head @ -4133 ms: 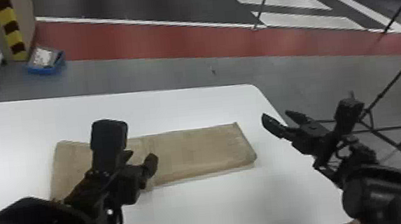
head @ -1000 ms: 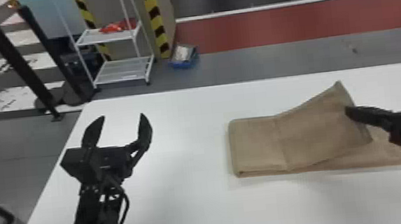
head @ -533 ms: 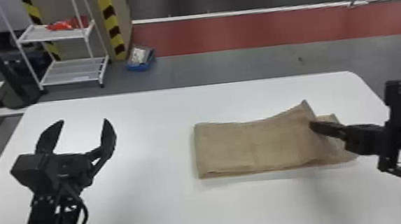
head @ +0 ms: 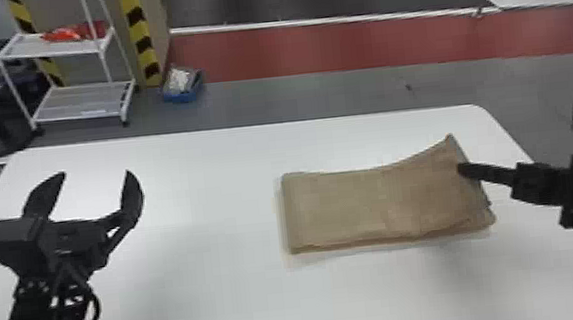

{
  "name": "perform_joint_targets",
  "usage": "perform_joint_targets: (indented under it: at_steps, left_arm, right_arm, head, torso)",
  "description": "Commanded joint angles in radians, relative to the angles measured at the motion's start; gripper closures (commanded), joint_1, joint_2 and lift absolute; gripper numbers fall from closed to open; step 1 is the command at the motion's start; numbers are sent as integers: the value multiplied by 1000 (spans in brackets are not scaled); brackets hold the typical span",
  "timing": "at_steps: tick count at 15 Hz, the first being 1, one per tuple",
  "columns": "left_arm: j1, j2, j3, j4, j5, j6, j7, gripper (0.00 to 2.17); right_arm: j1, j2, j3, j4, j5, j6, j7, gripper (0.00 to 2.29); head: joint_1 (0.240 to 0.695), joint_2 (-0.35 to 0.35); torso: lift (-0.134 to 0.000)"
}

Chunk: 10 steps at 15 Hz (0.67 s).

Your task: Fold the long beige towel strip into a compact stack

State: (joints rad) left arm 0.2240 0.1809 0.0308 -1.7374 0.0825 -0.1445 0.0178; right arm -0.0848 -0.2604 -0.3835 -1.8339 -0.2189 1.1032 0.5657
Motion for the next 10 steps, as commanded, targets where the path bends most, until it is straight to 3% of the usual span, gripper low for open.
perform_joint_targets:
  at_steps: [1, 5, 6, 7, 8, 9, 10]
  left_arm:
    - [2, 0, -2, 1, -4, 6, -2, 39]
    - [0, -3, -3, 2, -10, 12, -4, 39]
    - [0, -3, -5, 6, -10, 12, -4, 39]
    - [-2, -5, -5, 6, -10, 12, -4, 39]
    - [-5, -6, -5, 4, -9, 12, -4, 39]
    - [-8, -8, -9, 6, -9, 12, -4, 39]
    - [-12, -6, -14, 7, -9, 12, -6, 39]
  right_arm:
    - [11, 7, 5, 30, 21, -42, 0, 1484]
    - [-1, 7, 9, 22, 67, -36, -3, 1477]
    - [-3, 7, 11, 22, 85, -36, -12, 1335]
    - [-1, 7, 17, 16, 115, -36, -21, 1038]
    - [3, 13, 23, 5, 138, -42, -47, 329]
    - [11, 13, 18, 4, 142, -76, -69, -2]
    - [25, 16, 8, 4, 136, -122, -76, -2]
  head:
    - [695, -75]
    - [695, -84]
    - [695, -88]
    - [695, -91]
    - [695, -95]
    - [695, -100]
    - [695, -112]
  torso:
    - [-116]
    - [-116]
    - [-116]
    - [-116]
    - [-116]
    - [-116]
    - [-116]
